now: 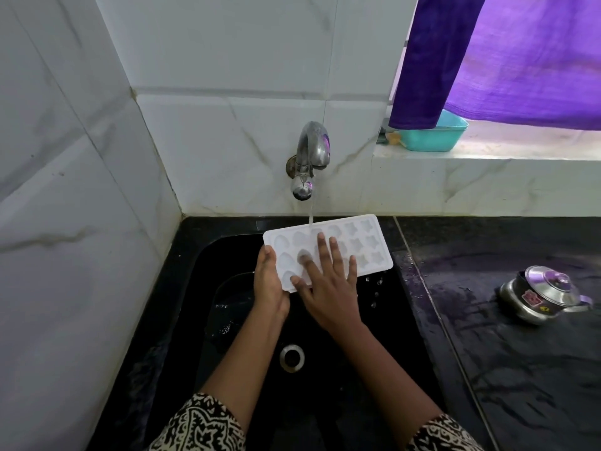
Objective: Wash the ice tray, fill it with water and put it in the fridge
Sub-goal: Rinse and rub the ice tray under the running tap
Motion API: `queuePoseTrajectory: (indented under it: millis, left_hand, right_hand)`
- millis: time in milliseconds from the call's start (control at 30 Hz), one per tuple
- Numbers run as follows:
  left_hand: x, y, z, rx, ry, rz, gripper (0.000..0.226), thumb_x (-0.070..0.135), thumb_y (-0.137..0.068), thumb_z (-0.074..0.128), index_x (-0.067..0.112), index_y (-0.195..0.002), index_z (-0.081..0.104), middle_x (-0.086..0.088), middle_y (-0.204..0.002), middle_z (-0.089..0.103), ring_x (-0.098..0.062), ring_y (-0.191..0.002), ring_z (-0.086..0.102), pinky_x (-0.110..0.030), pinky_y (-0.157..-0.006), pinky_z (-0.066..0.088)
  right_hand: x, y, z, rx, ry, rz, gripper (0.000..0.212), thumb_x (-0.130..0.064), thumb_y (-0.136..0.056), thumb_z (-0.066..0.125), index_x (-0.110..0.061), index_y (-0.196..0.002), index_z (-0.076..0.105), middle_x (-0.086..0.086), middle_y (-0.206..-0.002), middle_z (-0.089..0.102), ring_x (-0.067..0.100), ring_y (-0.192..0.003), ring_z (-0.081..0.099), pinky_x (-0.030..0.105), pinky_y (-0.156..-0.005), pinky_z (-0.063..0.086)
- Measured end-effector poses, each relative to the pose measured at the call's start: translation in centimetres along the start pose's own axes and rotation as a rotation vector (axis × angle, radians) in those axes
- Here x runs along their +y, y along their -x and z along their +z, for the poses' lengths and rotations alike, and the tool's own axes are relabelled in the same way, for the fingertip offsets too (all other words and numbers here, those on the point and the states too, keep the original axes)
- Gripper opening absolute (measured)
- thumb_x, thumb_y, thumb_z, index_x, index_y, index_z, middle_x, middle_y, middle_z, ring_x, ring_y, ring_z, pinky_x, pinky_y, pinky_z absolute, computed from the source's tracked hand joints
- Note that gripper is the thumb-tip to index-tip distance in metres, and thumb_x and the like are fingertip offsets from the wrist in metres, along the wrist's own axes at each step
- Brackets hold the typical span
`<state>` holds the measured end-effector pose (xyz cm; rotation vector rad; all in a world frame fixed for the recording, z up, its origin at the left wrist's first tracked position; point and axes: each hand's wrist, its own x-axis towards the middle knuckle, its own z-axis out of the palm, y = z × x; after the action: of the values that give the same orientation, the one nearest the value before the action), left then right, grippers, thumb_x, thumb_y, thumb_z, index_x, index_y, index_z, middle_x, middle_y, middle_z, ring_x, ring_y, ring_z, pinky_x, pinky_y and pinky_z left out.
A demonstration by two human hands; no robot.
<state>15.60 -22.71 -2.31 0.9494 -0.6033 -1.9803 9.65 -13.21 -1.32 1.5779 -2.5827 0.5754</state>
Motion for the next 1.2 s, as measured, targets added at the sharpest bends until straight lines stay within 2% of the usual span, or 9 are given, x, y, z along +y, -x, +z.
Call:
queuePoseTrajectory:
  millis: [67, 200, 333, 467, 633, 700, 767, 933, 1200]
  left_hand:
    - [0.5, -0.2, -0.1, 0.012, 0.002, 0.011, 0.038, 0.030, -0.104, 0.041, 0.007, -0.130, 0.055, -0.021, -0.126, 0.062, -0.040, -0.116, 0.059, -0.057, -0.100, 0.046]
    - [0.8, 0.3, 0.1, -0.011, -0.005, 0.022, 0.034, 0.031, -0.103, 0.041, 0.010, -0.122, 0.059, -0.020, -0.122, 0.065, -0.034, -0.103, 0.065, -0.046, -0.085, 0.055]
    - [1.2, 0.4, 0.3, -0.029, -0.002, -0.022, 0.041, 0.034, -0.103, 0.042, 0.005, -0.128, 0.056, -0.021, -0.126, 0.063, -0.038, -0.114, 0.061, -0.054, -0.101, 0.047]
    - [0.6, 0.5, -0.1, -0.031, -0.035, -0.032, 0.041, 0.033, -0.103, 0.042, 0.007, -0.131, 0.055, -0.022, -0.125, 0.063, -0.042, -0.115, 0.059, -0.059, -0.099, 0.046]
    - [0.6, 0.3, -0.8, -0.051, -0.016, 0.024, 0.030, 0.034, -0.103, 0.041, 0.017, -0.119, 0.060, -0.016, -0.119, 0.067, -0.036, -0.105, 0.066, -0.055, -0.087, 0.053]
    - [1.2, -0.1, -1.0, -0.061, -0.006, 0.040, 0.027, 0.032, -0.104, 0.039, 0.020, -0.114, 0.061, -0.013, -0.120, 0.067, -0.030, -0.101, 0.067, -0.049, -0.082, 0.055]
    - [1.7, -0.1, -1.1, -0.082, 0.016, 0.033, 0.027, 0.031, -0.105, 0.037, 0.021, -0.111, 0.061, -0.012, -0.120, 0.066, -0.027, -0.098, 0.067, -0.044, -0.076, 0.055]
    - [2.7, 0.0, -1.6, -0.160, 0.055, -0.022, 0.043, 0.035, -0.103, 0.039, 0.011, -0.136, 0.050, -0.018, -0.130, 0.061, -0.036, -0.118, 0.059, -0.052, -0.094, 0.049]
    - [3.4, -0.1, -2.6, -0.251, 0.003, -0.208, 0.076, 0.064, -0.083, 0.045, 0.010, -0.137, 0.051, -0.017, -0.130, 0.062, -0.036, -0.120, 0.058, -0.055, -0.106, 0.040]
  right_hand:
    - [0.0, 0.2, 0.2, -0.037, -0.029, -0.024, 0.055, -0.059, -0.095, 0.027, -0.036, -0.144, 0.033, -0.009, -0.157, -0.016, 0.010, -0.142, -0.023, 0.044, -0.112, -0.017]
    - [0.3, -0.5, -0.4, 0.016, -0.045, 0.039, 0.046, -0.054, -0.097, 0.029, -0.037, -0.138, 0.043, -0.005, -0.159, -0.011, 0.011, -0.143, -0.022, 0.045, -0.112, -0.016]
    - [-1.0, -0.3, 0.2, -0.029, -0.105, 0.024, 0.055, -0.058, -0.096, 0.027, -0.032, -0.144, 0.033, -0.006, -0.159, -0.013, 0.008, -0.141, -0.026, 0.045, -0.112, -0.015]
    - [0.8, -0.4, -0.7, -0.005, -0.140, -0.041, 0.039, -0.052, -0.097, 0.033, -0.034, -0.124, 0.052, -0.012, -0.155, -0.017, 0.007, -0.141, -0.026, 0.040, -0.110, -0.020]
    - [2.8, 0.8, -1.8, 0.170, -0.251, 0.063, 0.034, -0.047, -0.094, 0.040, -0.026, -0.113, 0.058, -0.010, -0.157, 0.003, 0.008, -0.145, -0.009, 0.044, -0.115, -0.002]
    - [3.6, 1.3, -2.1, 0.216, -0.237, 0.057, 0.040, -0.049, -0.090, 0.046, -0.023, -0.118, 0.058, -0.005, -0.157, 0.010, 0.013, -0.146, -0.001, 0.048, -0.114, 0.007]
    - [4.3, 1.4, -2.2, 0.144, -0.165, -0.016, 0.055, -0.058, -0.086, 0.048, -0.024, -0.130, 0.052, -0.001, -0.159, 0.008, 0.017, -0.146, -0.003, 0.050, -0.113, 0.010]
    - [4.3, 0.1, -1.9, -0.058, 0.038, -0.149, 0.080, -0.062, -0.083, 0.054, -0.036, -0.149, 0.019, -0.006, -0.155, -0.021, 0.016, -0.142, -0.024, 0.048, -0.114, -0.006]
    - [2.9, -2.2, -2.1, -0.027, 0.000, -0.209, 0.045, -0.032, -0.087, 0.059, -0.033, -0.132, 0.053, -0.001, -0.158, 0.000, 0.019, -0.140, -0.018, 0.047, -0.112, -0.009]
